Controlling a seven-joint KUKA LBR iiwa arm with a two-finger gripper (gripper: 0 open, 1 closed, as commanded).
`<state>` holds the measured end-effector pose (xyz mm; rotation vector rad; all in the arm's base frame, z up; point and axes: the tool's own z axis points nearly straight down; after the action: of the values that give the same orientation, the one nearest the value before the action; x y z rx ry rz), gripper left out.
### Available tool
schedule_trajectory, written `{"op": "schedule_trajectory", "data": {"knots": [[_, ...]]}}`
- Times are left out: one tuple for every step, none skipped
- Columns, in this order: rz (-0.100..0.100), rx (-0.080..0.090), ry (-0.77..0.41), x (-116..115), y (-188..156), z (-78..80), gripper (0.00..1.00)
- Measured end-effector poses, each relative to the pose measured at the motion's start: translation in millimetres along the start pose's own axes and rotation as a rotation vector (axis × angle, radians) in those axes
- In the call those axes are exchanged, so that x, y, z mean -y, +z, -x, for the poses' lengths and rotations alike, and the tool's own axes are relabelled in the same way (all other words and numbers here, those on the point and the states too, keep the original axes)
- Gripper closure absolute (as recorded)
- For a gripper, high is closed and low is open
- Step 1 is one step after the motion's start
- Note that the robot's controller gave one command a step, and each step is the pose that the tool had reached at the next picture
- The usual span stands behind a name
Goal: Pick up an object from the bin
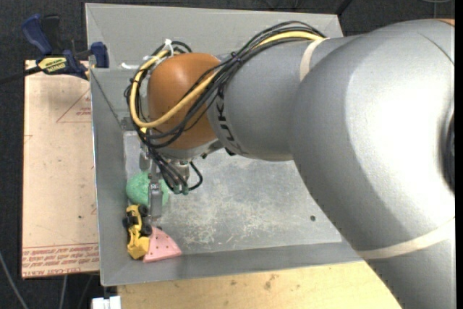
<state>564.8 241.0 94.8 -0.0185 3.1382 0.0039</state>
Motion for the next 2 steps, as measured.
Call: {"op": "schedule_trajectory", "data": {"knots": [[-0.003, -0.003, 0.011, -0.9, 25.1, -21.8, 1.0], [-0.002, -0.003, 0.011, -0.9, 25.1, -21.8, 1.0]]}}
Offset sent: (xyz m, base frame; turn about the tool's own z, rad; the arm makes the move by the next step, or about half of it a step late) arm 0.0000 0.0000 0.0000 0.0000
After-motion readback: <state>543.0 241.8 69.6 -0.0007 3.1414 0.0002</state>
